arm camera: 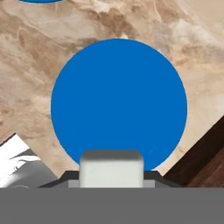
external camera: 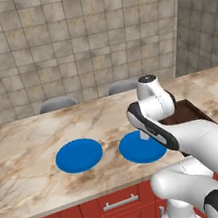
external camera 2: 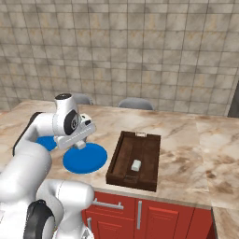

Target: Move the dessert items from the plates to the tray.

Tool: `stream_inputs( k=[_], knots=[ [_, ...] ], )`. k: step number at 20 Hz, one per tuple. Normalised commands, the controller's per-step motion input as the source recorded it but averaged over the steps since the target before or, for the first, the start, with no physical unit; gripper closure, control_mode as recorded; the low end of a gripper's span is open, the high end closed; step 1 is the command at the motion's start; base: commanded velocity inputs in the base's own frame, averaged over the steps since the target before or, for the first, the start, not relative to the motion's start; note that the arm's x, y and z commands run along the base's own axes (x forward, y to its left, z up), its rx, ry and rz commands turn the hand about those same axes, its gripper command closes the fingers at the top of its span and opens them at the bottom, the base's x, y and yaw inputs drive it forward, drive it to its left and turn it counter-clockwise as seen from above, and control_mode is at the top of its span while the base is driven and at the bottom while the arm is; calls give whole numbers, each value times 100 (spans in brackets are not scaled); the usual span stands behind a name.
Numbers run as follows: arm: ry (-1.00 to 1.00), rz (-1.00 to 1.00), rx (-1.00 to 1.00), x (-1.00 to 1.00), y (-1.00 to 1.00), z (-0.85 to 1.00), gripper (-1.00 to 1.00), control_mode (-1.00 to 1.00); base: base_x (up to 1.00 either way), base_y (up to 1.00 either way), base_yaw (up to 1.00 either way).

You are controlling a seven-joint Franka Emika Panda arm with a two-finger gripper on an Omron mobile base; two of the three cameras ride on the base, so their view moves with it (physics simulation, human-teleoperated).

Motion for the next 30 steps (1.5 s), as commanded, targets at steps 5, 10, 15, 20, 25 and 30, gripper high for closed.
stream_inputs(
  k=[5, 10, 15, 20, 25, 30],
  knots=[
    [0, -26, 0, 0, -49, 14, 100, -100, 0, 0, 0],
    [0, -19, 0, 0, -67, 13, 100, -100, 0, 0, 0],
    [0, -17, 0, 0, -68, 2, 100, -100, 0, 0, 0],
    [-1, -16, 0, 8, -58, 0, 100, -100, 0, 0, 0],
    [-3, -10, 4, 20, -38, 0, 100, -100, 0, 0, 0],
    [-2, -8, 3, 25, -28, 0, 100, -100, 0, 0, 0]
  ],
)
